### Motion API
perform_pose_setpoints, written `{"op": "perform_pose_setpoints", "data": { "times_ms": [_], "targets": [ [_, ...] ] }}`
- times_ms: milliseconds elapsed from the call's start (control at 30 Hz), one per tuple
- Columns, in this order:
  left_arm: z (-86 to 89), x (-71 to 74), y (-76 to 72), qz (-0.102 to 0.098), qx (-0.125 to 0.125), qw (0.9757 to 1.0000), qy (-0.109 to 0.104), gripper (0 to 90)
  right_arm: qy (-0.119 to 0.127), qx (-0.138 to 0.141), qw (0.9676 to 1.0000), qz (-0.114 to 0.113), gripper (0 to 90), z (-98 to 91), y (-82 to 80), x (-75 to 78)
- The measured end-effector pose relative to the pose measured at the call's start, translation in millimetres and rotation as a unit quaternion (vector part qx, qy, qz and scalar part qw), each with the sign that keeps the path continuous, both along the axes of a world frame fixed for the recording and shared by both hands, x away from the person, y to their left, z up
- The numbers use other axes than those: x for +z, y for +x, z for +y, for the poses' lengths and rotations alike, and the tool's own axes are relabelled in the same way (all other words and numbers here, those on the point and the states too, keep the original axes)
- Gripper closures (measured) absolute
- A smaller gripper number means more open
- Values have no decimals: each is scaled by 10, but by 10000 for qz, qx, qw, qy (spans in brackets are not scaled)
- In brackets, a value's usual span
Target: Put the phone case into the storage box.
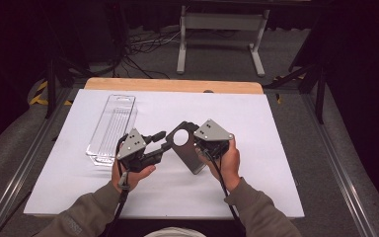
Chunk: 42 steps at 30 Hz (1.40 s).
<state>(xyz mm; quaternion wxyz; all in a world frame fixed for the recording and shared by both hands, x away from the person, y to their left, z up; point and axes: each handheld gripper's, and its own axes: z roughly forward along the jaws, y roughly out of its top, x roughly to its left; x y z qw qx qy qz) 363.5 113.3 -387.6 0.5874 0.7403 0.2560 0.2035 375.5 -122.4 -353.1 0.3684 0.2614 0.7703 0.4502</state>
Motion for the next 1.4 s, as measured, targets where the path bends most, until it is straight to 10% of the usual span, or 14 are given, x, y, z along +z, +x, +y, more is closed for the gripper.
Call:
{"op": "perform_pose_setpoints", "data": {
  "times_ms": [567,1400],
  "targets": [
    [130,3,36,19,260,9996,-60,771,-49,143,9992,-379,878,71,-168,-2],
    [248,119,-44,-578,401,9957,610,786,307,685,9966,-334,687,6,-275,-45]
  ]
}}
